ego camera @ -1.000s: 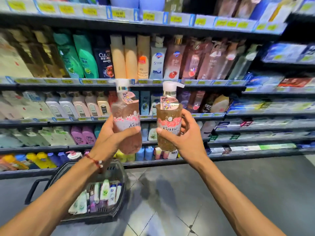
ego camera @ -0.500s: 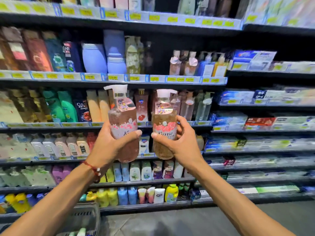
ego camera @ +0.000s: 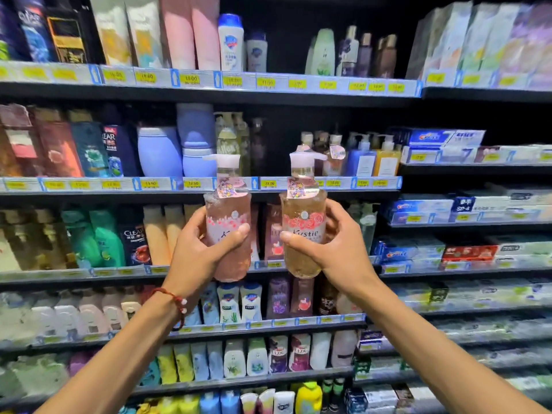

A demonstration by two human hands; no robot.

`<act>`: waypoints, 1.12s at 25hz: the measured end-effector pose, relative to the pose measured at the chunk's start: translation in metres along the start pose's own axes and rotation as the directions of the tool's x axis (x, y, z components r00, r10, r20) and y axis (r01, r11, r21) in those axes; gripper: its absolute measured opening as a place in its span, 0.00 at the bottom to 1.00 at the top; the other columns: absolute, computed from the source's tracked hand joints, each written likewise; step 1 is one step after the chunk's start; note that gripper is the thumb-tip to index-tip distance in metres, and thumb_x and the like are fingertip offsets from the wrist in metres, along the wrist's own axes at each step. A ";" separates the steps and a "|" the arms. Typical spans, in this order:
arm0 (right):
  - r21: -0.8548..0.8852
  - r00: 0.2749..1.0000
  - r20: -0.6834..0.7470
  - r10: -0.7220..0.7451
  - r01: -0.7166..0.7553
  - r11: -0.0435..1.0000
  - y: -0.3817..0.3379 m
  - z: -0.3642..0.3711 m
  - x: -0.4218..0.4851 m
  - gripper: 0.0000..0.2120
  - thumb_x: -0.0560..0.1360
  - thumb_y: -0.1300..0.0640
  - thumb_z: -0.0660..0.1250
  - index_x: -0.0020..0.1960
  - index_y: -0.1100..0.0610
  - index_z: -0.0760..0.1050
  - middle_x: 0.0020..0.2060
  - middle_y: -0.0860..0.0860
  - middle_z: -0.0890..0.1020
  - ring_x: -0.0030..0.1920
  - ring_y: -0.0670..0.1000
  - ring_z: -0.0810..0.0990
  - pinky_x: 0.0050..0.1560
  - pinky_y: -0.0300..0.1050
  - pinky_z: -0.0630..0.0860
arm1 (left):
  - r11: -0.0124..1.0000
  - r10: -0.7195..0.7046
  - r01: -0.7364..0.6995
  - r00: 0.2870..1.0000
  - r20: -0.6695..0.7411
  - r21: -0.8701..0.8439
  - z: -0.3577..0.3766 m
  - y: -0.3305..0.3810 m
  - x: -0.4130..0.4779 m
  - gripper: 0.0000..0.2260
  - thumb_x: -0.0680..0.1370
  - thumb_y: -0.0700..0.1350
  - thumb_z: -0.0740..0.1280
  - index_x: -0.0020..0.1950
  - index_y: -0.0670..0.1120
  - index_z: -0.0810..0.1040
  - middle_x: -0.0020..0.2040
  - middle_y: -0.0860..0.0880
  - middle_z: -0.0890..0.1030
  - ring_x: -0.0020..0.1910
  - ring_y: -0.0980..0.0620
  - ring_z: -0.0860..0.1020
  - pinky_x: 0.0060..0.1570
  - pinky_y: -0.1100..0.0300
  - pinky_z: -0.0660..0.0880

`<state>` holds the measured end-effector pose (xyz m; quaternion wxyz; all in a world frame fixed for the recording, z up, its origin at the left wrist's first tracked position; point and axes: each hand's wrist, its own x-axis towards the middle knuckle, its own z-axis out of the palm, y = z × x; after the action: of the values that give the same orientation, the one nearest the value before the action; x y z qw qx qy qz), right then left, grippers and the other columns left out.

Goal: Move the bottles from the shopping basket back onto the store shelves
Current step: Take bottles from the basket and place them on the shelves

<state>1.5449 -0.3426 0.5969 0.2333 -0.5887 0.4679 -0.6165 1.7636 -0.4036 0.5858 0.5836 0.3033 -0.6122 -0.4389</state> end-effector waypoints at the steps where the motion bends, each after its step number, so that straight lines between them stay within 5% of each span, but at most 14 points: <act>1: -0.005 1.000 -0.013 -0.002 0.002 1.000 0.004 0.000 0.013 0.32 0.67 0.55 0.84 0.67 0.51 0.76 0.58 0.46 0.86 0.58 0.45 0.85 0.61 0.44 0.82 | 0.999 0.000 0.000 1.000 0.000 -0.038 0.002 -0.005 0.015 0.30 0.66 0.52 0.80 0.66 0.45 0.77 0.56 0.49 0.86 0.53 0.52 0.84 0.50 0.61 0.81; 5: -0.054 0.999 -0.047 -0.024 0.021 0.998 0.015 0.001 0.068 0.34 0.66 0.52 0.85 0.68 0.49 0.75 0.58 0.46 0.86 0.58 0.45 0.85 0.60 0.46 0.83 | 0.985 -0.052 0.058 0.998 0.039 -0.164 0.007 -0.021 0.082 0.34 0.65 0.53 0.77 0.69 0.44 0.75 0.54 0.48 0.84 0.51 0.51 0.81 0.48 0.60 0.79; 8: -0.064 0.996 -0.072 -0.045 0.040 0.997 0.019 0.005 0.102 0.32 0.66 0.54 0.85 0.66 0.49 0.75 0.57 0.46 0.86 0.56 0.45 0.86 0.58 0.44 0.83 | 0.998 0.016 -0.013 0.998 0.062 -0.053 0.015 -0.026 0.119 0.32 0.66 0.55 0.78 0.66 0.48 0.75 0.54 0.49 0.85 0.51 0.51 0.83 0.53 0.51 0.80; 15: -0.032 0.991 -0.112 -0.068 0.064 0.997 0.036 0.001 0.158 0.30 0.67 0.58 0.84 0.65 0.51 0.76 0.56 0.47 0.87 0.56 0.45 0.86 0.59 0.44 0.83 | 0.989 0.120 -0.126 0.989 0.083 0.078 0.028 -0.031 0.182 0.24 0.70 0.57 0.78 0.61 0.54 0.73 0.53 0.57 0.84 0.53 0.60 0.83 0.59 0.56 0.78; 22: -0.054 0.991 -0.075 -0.109 0.105 0.993 0.052 -0.014 0.198 0.32 0.67 0.57 0.85 0.67 0.51 0.76 0.58 0.46 0.86 0.58 0.44 0.85 0.62 0.46 0.82 | 0.959 0.204 -0.201 0.979 0.009 0.199 0.038 -0.033 0.235 0.25 0.63 0.67 0.78 0.57 0.65 0.77 0.63 0.46 0.78 0.62 0.48 0.80 0.66 0.45 0.76; 28: -0.066 0.987 -0.078 -0.137 0.132 0.989 0.063 -0.032 0.222 0.33 0.67 0.57 0.85 0.68 0.52 0.75 0.58 0.47 0.85 0.58 0.46 0.85 0.63 0.51 0.82 | 0.932 0.251 -0.227 0.966 -0.053 0.283 0.061 -0.044 0.264 0.25 0.62 0.48 0.85 0.54 0.59 0.78 0.57 0.45 0.83 0.51 0.62 0.82 0.51 0.69 0.78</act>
<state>1.4538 -0.5471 0.6603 0.1537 -0.6000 0.4547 -0.6401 1.6623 -0.6448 0.6695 0.6114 0.3234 -0.6732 -0.2617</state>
